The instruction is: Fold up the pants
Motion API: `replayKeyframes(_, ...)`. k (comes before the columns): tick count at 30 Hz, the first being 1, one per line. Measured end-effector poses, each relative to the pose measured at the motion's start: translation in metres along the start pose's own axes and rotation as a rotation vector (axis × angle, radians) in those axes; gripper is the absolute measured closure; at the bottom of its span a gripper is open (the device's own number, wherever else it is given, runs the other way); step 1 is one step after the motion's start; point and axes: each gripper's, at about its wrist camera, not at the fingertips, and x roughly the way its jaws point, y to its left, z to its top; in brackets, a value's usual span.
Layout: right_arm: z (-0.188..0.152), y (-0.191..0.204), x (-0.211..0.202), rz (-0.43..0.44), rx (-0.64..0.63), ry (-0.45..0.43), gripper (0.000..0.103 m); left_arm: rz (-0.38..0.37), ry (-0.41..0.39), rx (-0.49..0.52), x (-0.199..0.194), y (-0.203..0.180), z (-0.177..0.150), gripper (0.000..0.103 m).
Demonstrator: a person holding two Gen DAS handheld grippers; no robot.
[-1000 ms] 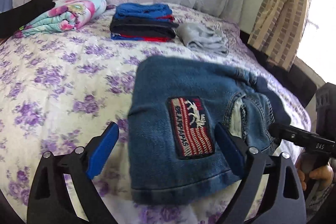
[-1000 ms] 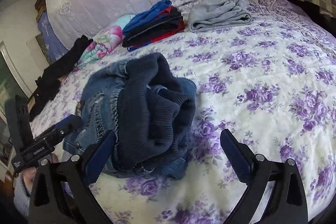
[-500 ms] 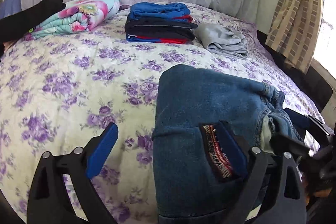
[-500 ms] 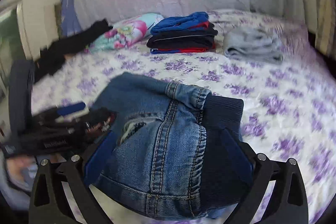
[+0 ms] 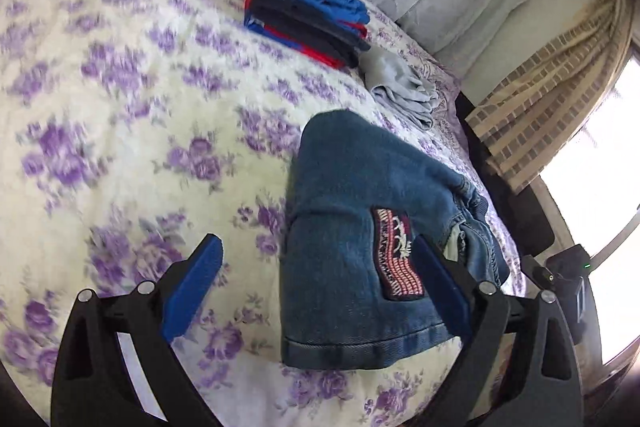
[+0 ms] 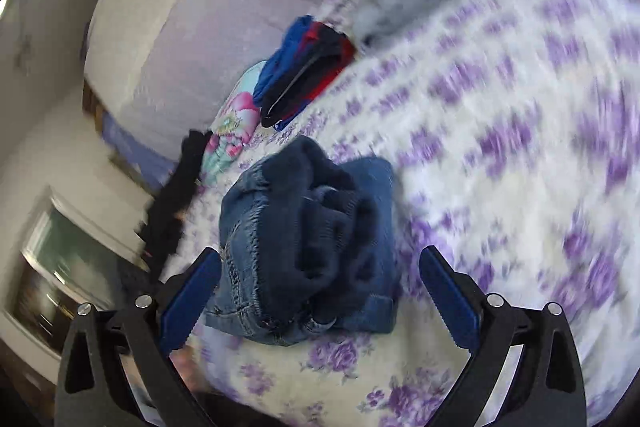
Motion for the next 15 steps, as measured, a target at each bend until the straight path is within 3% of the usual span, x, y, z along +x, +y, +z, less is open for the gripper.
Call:
replayKeyframes(3,0.001,-0.011,0.006,0.098,0.093,0.036,0.004,-0.017,0.025,-0.036,0.012,0.005,-0.001,0.010)
replayKeyframes(8,0.001,-0.009,0.024,0.059,0.084,0.071,0.004,-0.040,0.048,-0.048,0.028,0.005,0.000,0.009)
replayKeyframes(15,-0.009,0.001,0.046,-0.084,-0.030,0.134,0.003,-0.021,0.072,0.035,0.045,-0.005,0.000,0.004)
